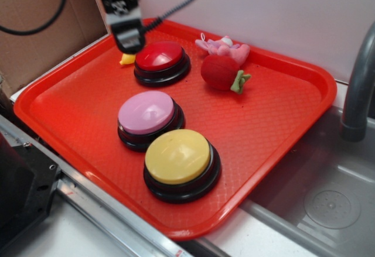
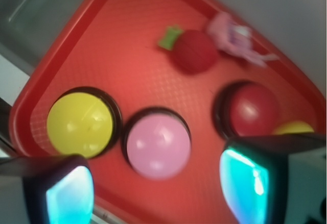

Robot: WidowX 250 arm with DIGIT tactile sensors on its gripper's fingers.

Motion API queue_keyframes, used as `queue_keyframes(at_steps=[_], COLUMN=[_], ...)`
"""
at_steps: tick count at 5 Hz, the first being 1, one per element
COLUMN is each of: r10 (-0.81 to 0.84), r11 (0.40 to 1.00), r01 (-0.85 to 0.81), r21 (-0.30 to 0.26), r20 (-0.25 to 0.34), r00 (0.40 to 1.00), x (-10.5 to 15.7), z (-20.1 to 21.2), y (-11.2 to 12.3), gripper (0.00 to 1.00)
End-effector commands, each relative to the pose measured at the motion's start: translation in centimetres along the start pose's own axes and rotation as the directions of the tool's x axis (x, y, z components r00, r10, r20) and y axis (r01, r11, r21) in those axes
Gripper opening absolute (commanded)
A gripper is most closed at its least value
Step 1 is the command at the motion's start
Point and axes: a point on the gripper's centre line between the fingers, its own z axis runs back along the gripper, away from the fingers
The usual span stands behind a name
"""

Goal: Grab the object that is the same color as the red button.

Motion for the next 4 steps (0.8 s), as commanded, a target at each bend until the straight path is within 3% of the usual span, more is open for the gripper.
queue_keyframes(at_steps=[1,2,4], r10=[-0.117,-0.093,-0.05], r11=[0.993,0.995,0.999], r01=[0.116,0.092,0.051], r21=[-0.019,-0.03,0.008], r20=[-0.019,-0.052,-0.096], r00=[0.993,0.994,0.994], x=[4.6,5.4,6.1], z=[-3.4,-5.2,-7.1], y=[1.0,3.1,5.3], gripper=[1.0,1.0,1.0])
